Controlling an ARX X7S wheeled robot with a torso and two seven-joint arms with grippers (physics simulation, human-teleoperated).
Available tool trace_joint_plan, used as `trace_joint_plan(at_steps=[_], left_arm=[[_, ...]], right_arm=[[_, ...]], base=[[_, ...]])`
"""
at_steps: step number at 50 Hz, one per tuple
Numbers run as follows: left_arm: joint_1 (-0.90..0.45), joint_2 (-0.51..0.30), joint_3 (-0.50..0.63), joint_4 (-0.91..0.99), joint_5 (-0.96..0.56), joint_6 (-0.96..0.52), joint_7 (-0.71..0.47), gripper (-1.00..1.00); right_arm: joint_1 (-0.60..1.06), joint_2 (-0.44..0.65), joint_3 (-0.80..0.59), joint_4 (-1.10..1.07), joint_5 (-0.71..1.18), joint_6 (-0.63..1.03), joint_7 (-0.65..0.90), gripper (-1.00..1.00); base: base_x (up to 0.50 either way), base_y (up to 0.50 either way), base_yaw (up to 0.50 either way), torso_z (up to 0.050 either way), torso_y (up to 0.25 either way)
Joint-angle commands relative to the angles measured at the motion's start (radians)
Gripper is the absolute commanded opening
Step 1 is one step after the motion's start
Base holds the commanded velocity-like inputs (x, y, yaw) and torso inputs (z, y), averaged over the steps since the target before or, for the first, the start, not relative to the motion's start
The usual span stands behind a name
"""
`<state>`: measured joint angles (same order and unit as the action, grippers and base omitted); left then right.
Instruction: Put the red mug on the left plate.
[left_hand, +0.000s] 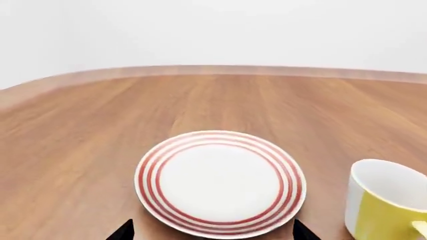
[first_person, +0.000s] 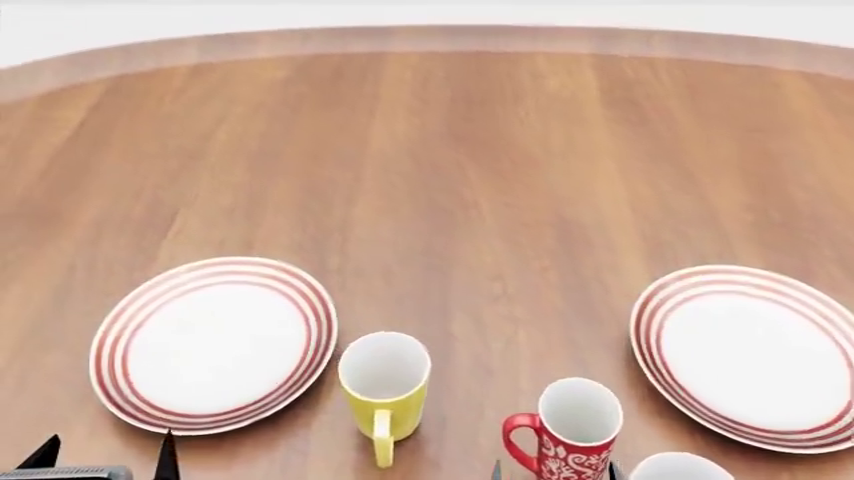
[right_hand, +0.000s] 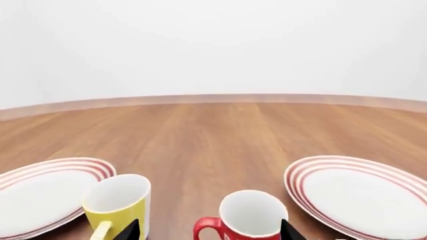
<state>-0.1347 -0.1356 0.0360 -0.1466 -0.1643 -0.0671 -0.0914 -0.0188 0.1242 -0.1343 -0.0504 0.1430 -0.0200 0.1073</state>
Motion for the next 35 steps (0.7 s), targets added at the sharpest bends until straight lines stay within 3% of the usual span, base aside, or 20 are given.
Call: trace_joint_plan(at_steps=[1,35], left_arm=[[0.007,-0.006,0.009,0.002,-0.007,0.019,-0.005,1.0],[0.015,-0.024,0.036,0.007,-0.026,0.037,-0.013,1.0]], right_arm=[[0.001,0.009,-0.01,0.001,0.011,-0.002,0.01,1.0],[0.005,0.029,-0.036,0.003,0.036,-0.006,0.032,1.0]], base=[[0.25,0.25,0.0,0.0,0.0],[0.25,0.25,0.0,0.0,0.0]])
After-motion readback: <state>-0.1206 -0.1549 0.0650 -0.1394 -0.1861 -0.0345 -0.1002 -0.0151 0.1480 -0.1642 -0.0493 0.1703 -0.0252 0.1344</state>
